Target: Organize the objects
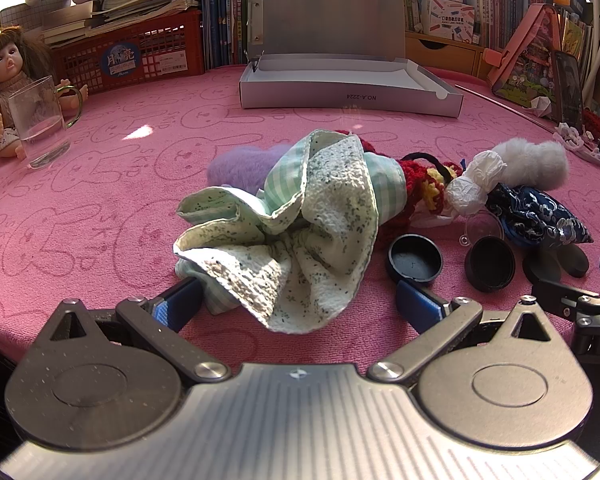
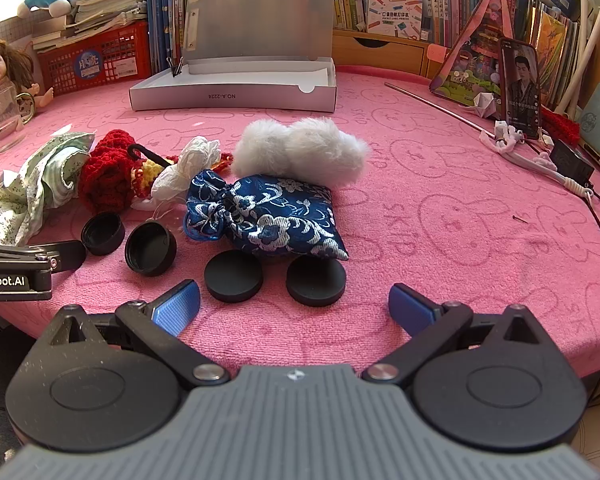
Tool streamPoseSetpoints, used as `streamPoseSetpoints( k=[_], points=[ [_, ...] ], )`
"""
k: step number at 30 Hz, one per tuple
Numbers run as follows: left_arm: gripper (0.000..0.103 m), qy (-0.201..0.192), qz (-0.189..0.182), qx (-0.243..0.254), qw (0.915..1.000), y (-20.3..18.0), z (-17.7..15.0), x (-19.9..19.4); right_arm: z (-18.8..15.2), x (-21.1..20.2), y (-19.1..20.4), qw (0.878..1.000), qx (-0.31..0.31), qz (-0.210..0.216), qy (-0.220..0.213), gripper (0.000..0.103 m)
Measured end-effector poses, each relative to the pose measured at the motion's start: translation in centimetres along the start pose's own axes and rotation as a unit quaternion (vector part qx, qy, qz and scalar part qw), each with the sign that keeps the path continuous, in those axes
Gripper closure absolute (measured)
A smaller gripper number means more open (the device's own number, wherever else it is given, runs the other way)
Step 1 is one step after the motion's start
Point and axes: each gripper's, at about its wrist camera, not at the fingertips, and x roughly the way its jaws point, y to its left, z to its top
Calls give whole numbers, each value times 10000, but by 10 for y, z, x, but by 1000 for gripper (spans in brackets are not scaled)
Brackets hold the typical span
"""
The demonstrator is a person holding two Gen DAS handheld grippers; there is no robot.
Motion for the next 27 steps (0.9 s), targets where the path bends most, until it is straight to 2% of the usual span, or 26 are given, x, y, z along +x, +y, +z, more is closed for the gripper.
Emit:
streamPoseSetpoints(
  k=[21,27],
  points=[
    [0,-2,3,-1,10000,0,0,0,-3,-4,0,10000,26,-3,-42,0],
    [0,244,44,-44,9997,2,7,4,-4,-2,2,9999,60,-40,-94,0]
  ],
)
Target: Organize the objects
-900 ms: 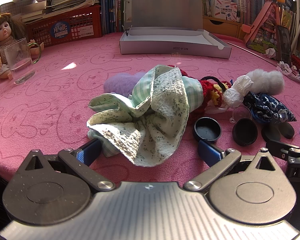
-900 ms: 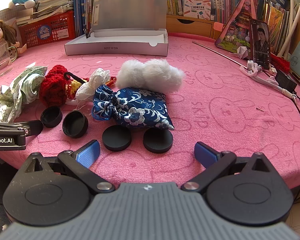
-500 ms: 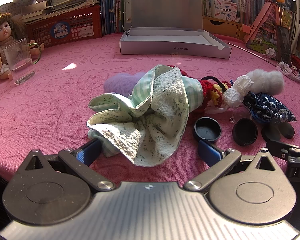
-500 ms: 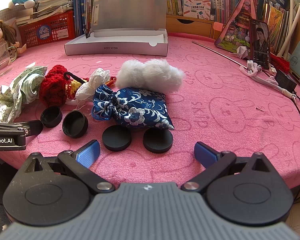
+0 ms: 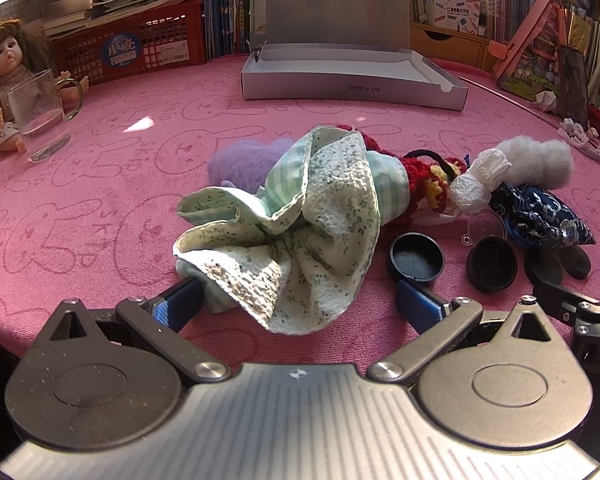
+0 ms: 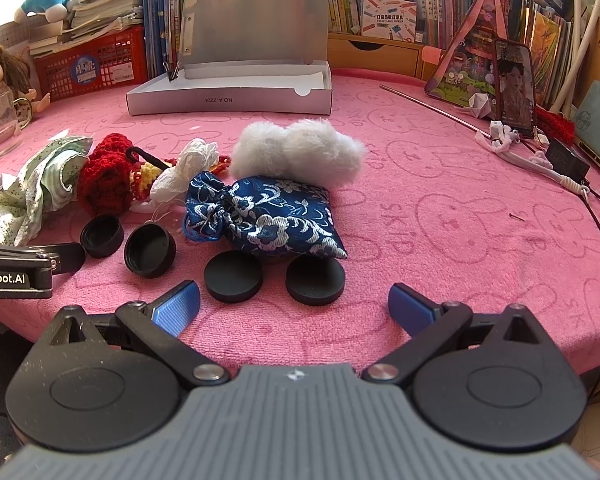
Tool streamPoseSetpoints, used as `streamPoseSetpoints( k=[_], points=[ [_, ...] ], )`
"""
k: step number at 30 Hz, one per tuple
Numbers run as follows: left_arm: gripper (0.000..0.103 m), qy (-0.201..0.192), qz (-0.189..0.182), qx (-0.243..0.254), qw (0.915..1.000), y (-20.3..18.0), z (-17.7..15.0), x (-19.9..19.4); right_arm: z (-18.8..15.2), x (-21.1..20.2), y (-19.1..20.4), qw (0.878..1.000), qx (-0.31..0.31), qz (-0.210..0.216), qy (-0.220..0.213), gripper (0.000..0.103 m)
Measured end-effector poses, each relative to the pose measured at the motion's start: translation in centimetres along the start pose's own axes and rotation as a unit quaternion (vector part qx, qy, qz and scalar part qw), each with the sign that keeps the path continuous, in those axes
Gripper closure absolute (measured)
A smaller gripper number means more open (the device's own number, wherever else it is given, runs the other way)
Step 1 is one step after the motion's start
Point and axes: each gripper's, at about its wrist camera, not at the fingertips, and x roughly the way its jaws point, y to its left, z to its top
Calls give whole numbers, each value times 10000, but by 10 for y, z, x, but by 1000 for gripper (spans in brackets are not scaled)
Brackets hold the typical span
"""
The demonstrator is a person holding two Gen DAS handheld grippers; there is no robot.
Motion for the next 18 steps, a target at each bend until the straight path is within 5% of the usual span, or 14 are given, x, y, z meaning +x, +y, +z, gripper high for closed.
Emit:
streamPoseSetpoints(
  k=[18],
  points=[
    [0,-110,19,0,9999,-1,-2,-2,-2,-2,-1,10000,-5,-14,-72,0]
  ],
)
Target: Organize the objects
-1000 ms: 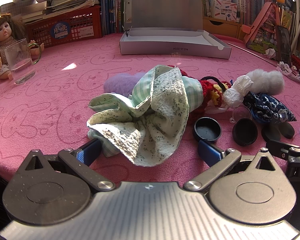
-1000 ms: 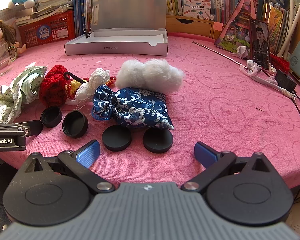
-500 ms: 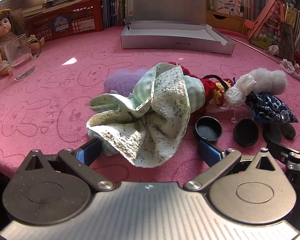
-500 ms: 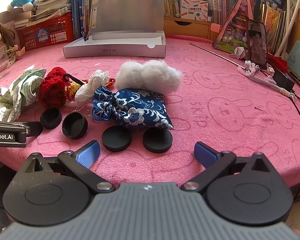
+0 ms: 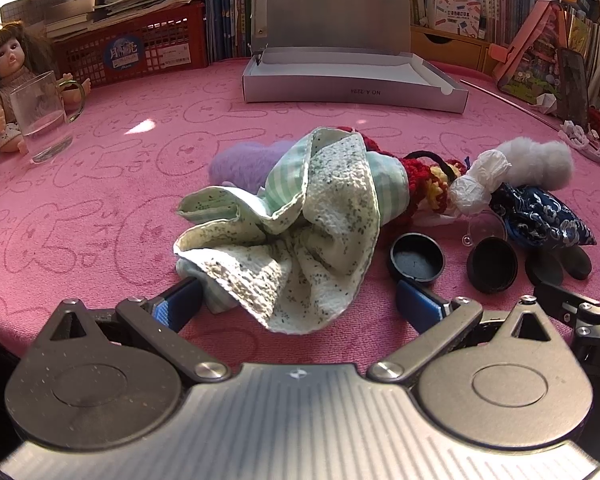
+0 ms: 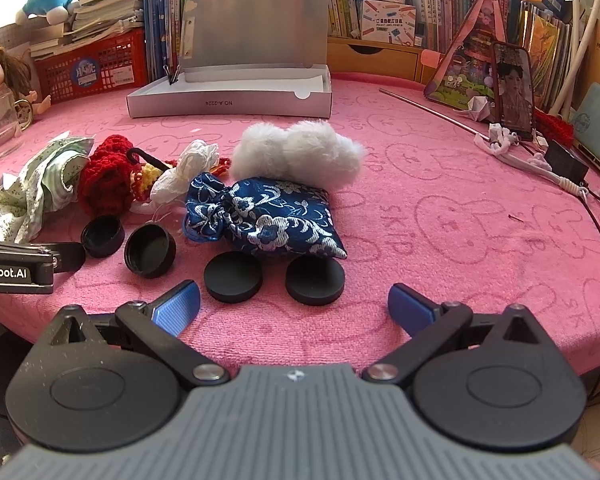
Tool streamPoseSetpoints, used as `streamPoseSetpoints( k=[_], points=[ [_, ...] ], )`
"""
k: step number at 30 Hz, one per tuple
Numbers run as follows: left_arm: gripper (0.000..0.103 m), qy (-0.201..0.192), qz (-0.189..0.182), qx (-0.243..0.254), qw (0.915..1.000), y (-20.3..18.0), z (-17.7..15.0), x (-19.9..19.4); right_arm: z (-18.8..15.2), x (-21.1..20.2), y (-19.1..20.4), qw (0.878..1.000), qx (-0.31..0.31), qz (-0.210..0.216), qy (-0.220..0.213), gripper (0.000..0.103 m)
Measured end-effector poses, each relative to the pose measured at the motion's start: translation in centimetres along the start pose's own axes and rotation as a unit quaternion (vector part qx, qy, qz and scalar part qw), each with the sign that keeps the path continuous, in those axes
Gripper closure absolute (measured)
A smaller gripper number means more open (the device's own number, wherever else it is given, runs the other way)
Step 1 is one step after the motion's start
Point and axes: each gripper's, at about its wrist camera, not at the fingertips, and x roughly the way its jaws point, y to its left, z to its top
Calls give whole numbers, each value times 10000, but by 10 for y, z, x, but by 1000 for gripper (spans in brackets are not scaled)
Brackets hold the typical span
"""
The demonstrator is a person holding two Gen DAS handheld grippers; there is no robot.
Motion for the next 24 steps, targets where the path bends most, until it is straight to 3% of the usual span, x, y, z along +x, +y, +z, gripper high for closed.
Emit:
streamPoseSetpoints(
  k=[14,17,20,24],
  points=[
    [0,-98,84,-157,9998,1,-2,-3,0,-1,0,10000,48,-24,7,0],
    [0,-493,-84,-420,9979,8,1,-18,2,-2,-1,10000,52,-4,34,3],
    [0,-875,52,-172,9960,5,4,-28,5,-6,-4,9999,115,68,-88,9],
    [0,-883,41,-157,9960,6,6,-26,11,-13,-8,9989,188,162,-393,9]
  ],
)
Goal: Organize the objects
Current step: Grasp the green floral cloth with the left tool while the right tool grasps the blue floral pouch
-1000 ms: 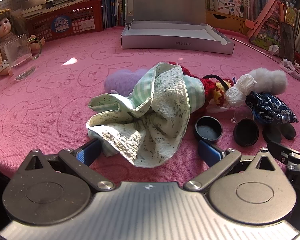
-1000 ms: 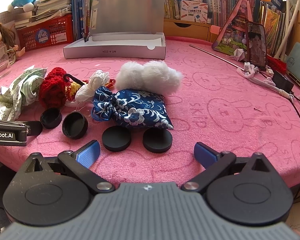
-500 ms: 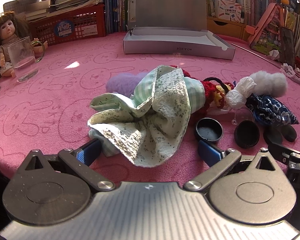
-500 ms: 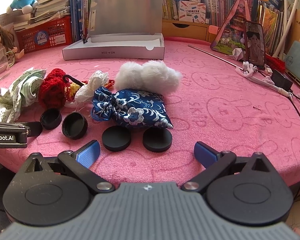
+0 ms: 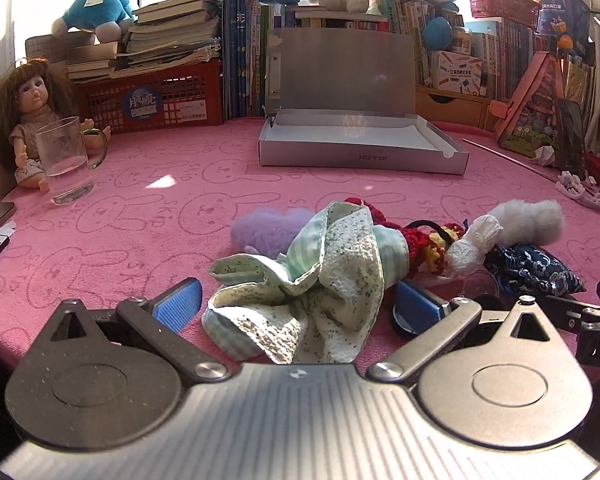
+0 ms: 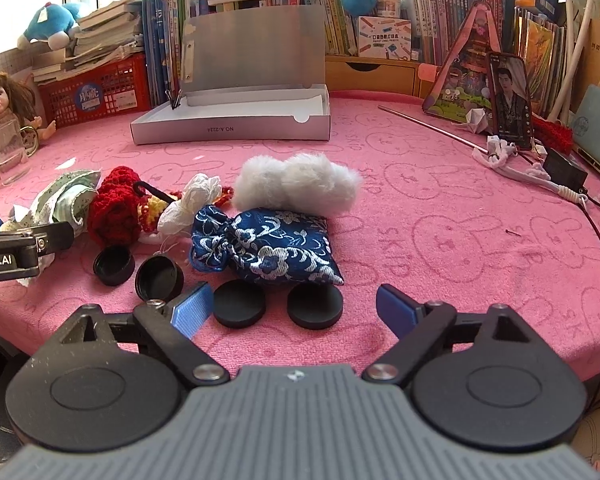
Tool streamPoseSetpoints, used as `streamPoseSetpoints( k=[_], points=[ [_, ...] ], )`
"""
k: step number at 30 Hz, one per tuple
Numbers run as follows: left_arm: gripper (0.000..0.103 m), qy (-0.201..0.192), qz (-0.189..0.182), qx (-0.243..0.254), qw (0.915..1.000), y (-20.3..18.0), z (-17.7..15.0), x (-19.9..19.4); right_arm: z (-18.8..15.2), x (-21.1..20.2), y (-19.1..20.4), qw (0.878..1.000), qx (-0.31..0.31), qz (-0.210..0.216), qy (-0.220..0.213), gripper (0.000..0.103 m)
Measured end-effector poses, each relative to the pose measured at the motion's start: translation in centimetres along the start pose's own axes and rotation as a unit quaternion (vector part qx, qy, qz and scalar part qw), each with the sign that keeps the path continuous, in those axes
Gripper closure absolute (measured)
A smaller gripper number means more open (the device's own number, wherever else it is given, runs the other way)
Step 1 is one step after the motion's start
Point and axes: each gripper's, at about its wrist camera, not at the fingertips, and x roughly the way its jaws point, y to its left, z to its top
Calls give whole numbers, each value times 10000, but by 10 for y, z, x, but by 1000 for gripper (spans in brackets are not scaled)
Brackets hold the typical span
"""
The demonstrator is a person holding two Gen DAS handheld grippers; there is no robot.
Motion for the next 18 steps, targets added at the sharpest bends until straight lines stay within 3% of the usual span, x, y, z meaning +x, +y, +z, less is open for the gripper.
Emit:
streamPoseSetpoints(
  k=[13,18],
  points=[
    [0,-160,-204,-164,9995,5,-5,23,12,19,4,9999,-50,20,-160,9],
    [0,-14,-182,-145,9997,5,-9,34,14,26,7,9998,-99,76,-130,9]
  ],
)
